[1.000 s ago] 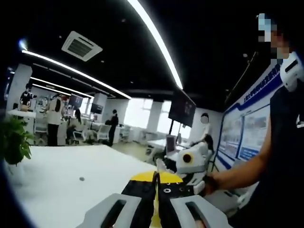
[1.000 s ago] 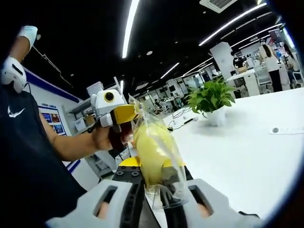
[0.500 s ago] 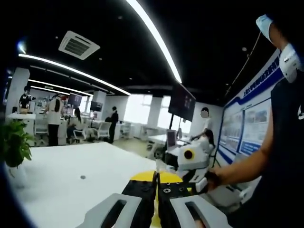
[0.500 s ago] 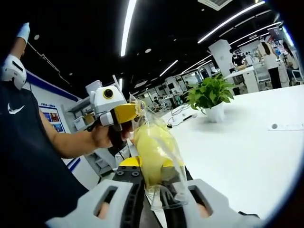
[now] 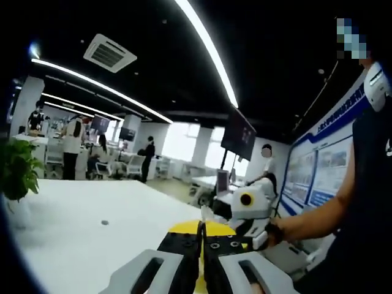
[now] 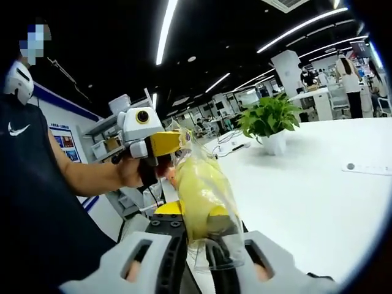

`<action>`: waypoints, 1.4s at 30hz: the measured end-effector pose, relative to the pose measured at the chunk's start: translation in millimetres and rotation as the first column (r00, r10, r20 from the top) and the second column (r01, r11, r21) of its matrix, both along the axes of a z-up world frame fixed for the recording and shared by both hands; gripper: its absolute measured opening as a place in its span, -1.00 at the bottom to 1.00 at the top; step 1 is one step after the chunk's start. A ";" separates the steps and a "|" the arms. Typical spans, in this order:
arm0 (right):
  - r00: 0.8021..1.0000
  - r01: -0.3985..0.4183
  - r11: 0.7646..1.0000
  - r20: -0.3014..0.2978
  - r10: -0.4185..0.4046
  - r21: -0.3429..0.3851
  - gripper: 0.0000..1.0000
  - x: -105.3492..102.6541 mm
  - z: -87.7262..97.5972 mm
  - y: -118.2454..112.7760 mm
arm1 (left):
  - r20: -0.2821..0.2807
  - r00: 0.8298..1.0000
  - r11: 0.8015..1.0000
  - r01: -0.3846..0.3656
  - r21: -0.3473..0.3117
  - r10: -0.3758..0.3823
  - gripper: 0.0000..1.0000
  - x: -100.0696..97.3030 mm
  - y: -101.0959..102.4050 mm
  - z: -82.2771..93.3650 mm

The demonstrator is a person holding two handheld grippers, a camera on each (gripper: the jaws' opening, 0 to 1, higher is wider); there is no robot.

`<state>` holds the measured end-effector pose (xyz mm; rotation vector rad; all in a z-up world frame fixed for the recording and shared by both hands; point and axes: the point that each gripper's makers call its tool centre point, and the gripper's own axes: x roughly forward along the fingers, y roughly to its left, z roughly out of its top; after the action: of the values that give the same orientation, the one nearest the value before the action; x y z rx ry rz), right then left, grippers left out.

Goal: Compare the silicone blocks by pressing each to a similar depth, holding the contact briefly, and releasing to observe deformation and rebound differences across the visible hardness samples.

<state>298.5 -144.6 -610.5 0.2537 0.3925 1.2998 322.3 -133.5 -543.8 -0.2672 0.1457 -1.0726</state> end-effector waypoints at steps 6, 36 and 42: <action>1.000 0.018 0.999 0.013 -0.019 0.028 -0.78 8.8 3.8 -2.0 | 0.004 1.000 1.000 -0.004 -0.018 0.004 -1.00 6.4 -2.2 6.8; 0.920 0.319 0.947 0.253 -0.300 -0.040 0.93 39.1 0.6 -66.1 | -0.096 0.993 0.994 0.066 -0.091 -0.074 -1.00 3.5 -45.2 7.7; 0.916 0.370 0.924 0.202 -0.346 -0.096 0.93 26.0 -35.8 -96.1 | -0.151 0.988 0.998 0.029 -0.062 -0.038 -1.00 5.6 -51.0 -24.4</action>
<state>324.5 -240.7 -646.3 0.0869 0.2602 0.9205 328.0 -184.5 -568.3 -0.4018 0.2563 -1.0910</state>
